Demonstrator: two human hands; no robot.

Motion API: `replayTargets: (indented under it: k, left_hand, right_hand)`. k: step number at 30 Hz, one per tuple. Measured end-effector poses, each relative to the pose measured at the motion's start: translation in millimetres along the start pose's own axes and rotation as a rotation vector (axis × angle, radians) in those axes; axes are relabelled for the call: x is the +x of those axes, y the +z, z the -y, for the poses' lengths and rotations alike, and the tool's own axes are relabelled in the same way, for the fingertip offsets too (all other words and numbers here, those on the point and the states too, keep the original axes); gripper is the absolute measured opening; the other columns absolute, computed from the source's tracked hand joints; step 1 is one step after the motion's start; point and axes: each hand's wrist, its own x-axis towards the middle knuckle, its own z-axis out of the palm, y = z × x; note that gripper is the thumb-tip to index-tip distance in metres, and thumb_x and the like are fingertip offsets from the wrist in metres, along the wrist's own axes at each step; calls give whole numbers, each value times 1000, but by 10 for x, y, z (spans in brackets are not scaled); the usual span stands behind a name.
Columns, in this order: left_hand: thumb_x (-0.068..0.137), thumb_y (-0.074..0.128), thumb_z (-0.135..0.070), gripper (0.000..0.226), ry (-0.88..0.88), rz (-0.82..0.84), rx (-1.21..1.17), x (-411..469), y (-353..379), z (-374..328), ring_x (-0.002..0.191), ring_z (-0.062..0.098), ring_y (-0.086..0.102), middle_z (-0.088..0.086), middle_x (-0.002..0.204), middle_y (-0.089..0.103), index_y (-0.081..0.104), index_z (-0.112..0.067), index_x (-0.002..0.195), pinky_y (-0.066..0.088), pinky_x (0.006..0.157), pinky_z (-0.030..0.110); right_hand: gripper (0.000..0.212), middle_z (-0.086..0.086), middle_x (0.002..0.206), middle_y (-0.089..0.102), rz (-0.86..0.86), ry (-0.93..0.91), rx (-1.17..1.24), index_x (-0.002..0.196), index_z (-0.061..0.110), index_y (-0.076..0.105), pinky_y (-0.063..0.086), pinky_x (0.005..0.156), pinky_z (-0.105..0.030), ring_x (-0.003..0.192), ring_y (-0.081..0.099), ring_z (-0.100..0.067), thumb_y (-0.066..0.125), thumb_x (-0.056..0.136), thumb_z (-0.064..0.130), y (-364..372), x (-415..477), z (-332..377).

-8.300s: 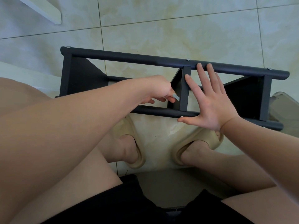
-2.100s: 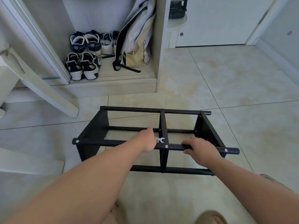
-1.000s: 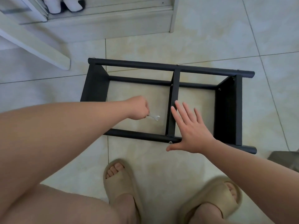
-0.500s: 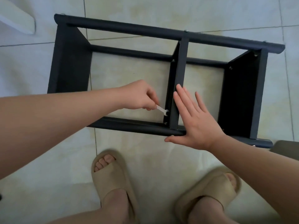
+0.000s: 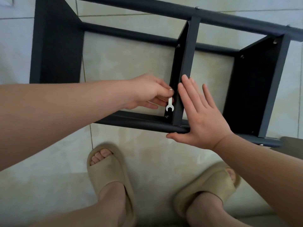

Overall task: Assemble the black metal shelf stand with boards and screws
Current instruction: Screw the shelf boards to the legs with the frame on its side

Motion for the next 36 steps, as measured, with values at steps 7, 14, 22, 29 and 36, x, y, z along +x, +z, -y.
replayTargets:
  k: [7, 14, 22, 29, 36]
  left_hand:
    - [91, 71, -32, 12, -24, -65, 4, -11, -34, -17, 88, 10, 71, -9, 89, 77, 69, -26, 101, 51, 83, 30]
    - [91, 72, -26, 7, -23, -55, 42, -56, -43, -35, 88, 7, 73, -6, 91, 78, 70, -25, 98, 51, 85, 30]
    - [93, 69, -26, 12, -10, -31, 52, -48, -21, -95, 86, 4, 74, -5, 92, 78, 70, -23, 105, 50, 85, 31]
    - [92, 71, -27, 7, -13, -7, 132, -44, 15, -66, 85, 3, 73, -6, 90, 78, 69, -25, 98, 50, 85, 30]
    - [93, 69, -28, 11, -41, 13, 105, -41, 32, -61, 85, 3, 73, -6, 88, 78, 69, -22, 102, 49, 86, 31]
  right_hand:
    - [119, -16, 168, 4, -11, -4, 10, 159, -1, 13, 14, 123, -59, 156, 4, -33, 51, 80, 81, 12, -2, -7]
    - [119, -16, 168, 4, -16, -3, 2, 159, -2, 14, 16, 122, -60, 156, 5, -33, 51, 81, 80, 14, 1, 3]
    - [119, -16, 168, 4, -27, -4, 6, 159, -1, 13, 16, 122, -60, 156, 5, -33, 50, 81, 81, 25, 4, -2]
    - [118, -17, 168, 5, -27, -7, 17, 159, -1, 13, 16, 122, -60, 156, 6, -33, 50, 81, 80, 30, 1, -1]
    - [118, -18, 167, 8, -34, -5, 13, 158, -3, 17, 17, 122, -61, 155, 8, -35, 54, 80, 78, 12, 9, 4]
